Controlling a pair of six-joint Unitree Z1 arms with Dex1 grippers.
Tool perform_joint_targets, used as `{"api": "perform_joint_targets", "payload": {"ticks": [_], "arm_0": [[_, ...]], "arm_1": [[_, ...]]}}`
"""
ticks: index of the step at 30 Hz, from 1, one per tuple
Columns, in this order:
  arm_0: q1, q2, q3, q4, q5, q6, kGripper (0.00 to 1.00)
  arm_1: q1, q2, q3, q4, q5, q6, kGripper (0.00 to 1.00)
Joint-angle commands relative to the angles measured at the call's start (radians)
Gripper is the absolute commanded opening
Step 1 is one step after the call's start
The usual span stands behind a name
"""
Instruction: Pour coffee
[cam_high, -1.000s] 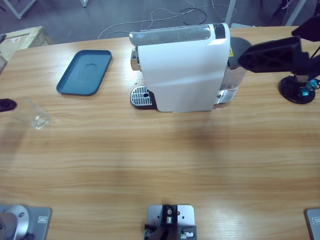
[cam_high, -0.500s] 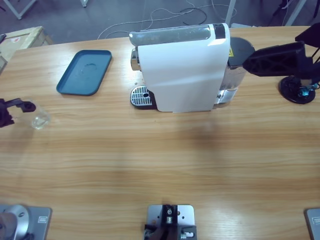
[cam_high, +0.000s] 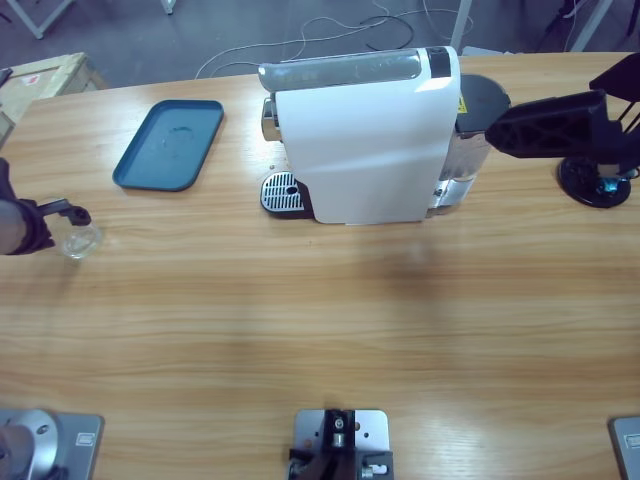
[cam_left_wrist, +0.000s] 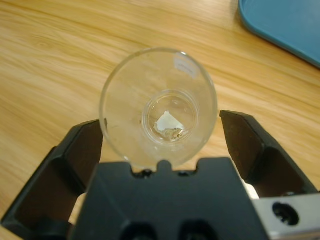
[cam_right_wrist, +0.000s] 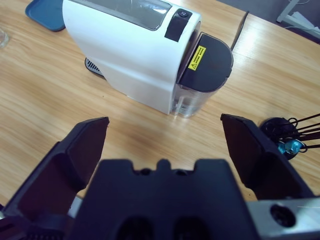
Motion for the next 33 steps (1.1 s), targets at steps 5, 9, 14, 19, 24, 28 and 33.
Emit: {"api": "perform_joint_targets", "payload": {"ticks": [5, 9, 14, 19, 24, 28, 33], "arm_0": [[0.006, 0.12, 0.033, -0.083, 0.067, -0.01, 0.882], [0.005, 0.143, 0.057, -0.145, 0.078, 0.004, 0.753], [0.002, 0.13, 0.103, -0.206, 0.087, 0.017, 0.225], [-0.033, 0.075, 0.13, -0.218, 0.032, 0.066, 0.219], [-0.058, -0.211, 0.136, -0.202, -0.061, 0.277, 0.0], [-0.102, -0.284, 0.085, -0.194, -0.221, 0.435, 0.0], [-0.141, -0.22, 0.003, -0.208, -0.553, 0.83, 0.0]], "arm_1": [[0.014, 0.038, 0.02, 0.007, 0.004, 0.015, 1.0], [0.014, 0.041, 0.02, 0.008, 0.006, 0.015, 1.0], [0.014, 0.05, 0.018, 0.008, 0.014, 0.015, 1.0], [0.014, 0.053, 0.017, 0.012, 0.012, 0.014, 1.0], [0.014, -0.063, -0.076, 0.164, -0.025, -0.048, 1.0], [0.014, -0.21, -0.072, 0.28, -0.036, -0.054, 1.0], [0.014, -0.322, 0.06, 0.289, -0.04, -0.037, 1.0]]}}
